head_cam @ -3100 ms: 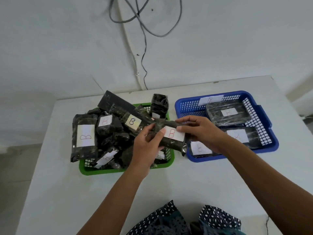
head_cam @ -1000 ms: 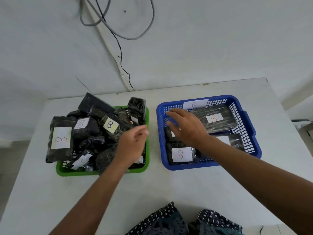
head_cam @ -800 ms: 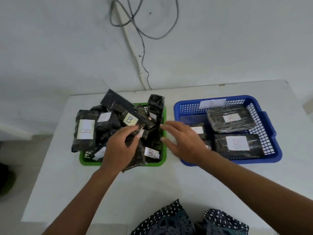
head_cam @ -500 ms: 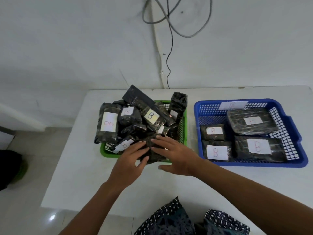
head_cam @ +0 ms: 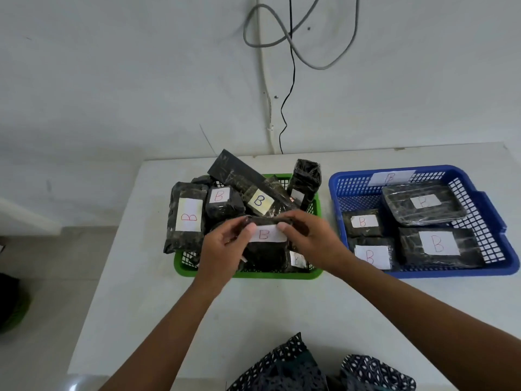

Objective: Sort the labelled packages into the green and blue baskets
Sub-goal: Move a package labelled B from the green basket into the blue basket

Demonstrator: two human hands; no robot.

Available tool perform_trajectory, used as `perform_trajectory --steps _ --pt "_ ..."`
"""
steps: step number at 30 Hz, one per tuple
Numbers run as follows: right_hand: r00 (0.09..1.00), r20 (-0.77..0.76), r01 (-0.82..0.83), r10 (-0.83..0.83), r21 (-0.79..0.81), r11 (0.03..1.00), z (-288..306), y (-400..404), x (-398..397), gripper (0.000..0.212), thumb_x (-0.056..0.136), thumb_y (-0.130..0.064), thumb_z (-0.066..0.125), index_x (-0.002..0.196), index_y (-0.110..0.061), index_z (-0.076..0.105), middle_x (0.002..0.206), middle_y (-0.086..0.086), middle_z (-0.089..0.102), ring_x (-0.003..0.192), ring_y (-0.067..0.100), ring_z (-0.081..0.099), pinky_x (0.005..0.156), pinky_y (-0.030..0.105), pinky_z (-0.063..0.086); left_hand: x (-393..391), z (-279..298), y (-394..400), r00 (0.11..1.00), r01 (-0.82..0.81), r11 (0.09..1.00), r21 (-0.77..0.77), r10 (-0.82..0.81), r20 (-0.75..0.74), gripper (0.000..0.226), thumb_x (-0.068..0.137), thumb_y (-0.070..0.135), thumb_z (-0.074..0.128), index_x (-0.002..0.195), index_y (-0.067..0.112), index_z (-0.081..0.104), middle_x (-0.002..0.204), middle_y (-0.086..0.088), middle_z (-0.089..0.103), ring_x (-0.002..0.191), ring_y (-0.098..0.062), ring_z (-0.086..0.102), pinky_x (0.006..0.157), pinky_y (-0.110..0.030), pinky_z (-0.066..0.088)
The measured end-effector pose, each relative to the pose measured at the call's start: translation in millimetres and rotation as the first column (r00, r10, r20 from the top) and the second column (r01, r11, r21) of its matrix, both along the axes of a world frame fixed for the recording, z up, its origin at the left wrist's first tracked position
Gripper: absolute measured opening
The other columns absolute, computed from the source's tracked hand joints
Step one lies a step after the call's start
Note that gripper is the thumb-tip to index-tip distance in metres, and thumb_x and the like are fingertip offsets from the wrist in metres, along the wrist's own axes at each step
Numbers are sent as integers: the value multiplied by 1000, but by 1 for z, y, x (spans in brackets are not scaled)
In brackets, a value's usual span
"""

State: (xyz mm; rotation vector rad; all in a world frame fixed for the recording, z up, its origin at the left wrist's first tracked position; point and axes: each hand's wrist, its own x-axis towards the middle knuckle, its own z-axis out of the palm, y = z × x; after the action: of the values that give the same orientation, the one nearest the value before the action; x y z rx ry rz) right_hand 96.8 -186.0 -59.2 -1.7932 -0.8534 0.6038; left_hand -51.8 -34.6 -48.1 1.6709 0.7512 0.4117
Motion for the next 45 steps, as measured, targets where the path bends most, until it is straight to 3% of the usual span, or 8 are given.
perform_trajectory --steps 5,10,15,22,30,35,41,45 --pt "824 -541 235 -169 55 970 11 -1 12 26 95 -40 64 104 -16 72 95 6 76 91 22 74 68 30 59 22 7 5 999 -39 960 -278 30 -38 9 90 27 71 98 29 76 96 5 78 93 -12 73 73 -28 60" --pt "621 -767 198 -163 -48 979 5 -17 19 43 78 -45 80 111 -19 72 109 8 75 99 21 73 76 37 60 35 2 -12 993 -116 784 -610 89 -75 22 93 24 69 105 7 72 102 -10 77 96 -20 73 73 -32 61" --pt "662 -711 243 -237 -96 965 7 -40 28 36 80 -25 82 113 -15 69 106 7 76 95 20 74 69 31 60 49 -6 -38 988 -151 803 -577 97 -123 16 94 25 67 103 12 73 97 -4 78 92 -14 74 70 -28 60" --pt "698 -553 484 -455 -103 869 14 -135 72 28 87 -20 76 113 -19 67 99 2 78 90 20 75 69 31 61 114 -12 -104 968 95 988 -126 -121 -220 43 90 39 66 130 22 63 114 16 65 101 3 60 83 -13 44" --pt "668 -338 630 -663 -216 746 0 -181 142 47 88 -21 76 128 -23 53 102 5 74 86 20 75 73 44 63 173 -35 -155 932 153 985 76 -118 -343 27 99 20 52 126 16 57 114 2 62 111 -22 61 83 -25 43" --pt "803 -276 448 -529 -307 840 -11 -182 143 43 87 -24 76 122 -30 52 101 -2 69 81 15 73 65 32 63 177 -51 -160 949 59 992 114 -21 -315 25 103 16 45 120 11 62 107 -3 66 101 -22 62 78 -26 41" --pt "889 -301 217 -344 -384 897 -42 -182 112 66 90 -24 74 144 -35 38 118 -4 60 110 18 61 88 40 59 175 -57 -158 954 18 999 38 -6 -298 21 102 21 48 107 12 66 97 -6 70 90 -23 65 80 -38 53" --pt "976 -55 157 -212 -498 853 -49 -185 111 70 89 -29 74 149 -29 38 130 3 61 117 21 58 96 36 52 175 -59 -156 950 -7 1000 10 10 -312 19 102 22 50 98 13 66 89 -4 71 84 -21 67 76 -38 53"
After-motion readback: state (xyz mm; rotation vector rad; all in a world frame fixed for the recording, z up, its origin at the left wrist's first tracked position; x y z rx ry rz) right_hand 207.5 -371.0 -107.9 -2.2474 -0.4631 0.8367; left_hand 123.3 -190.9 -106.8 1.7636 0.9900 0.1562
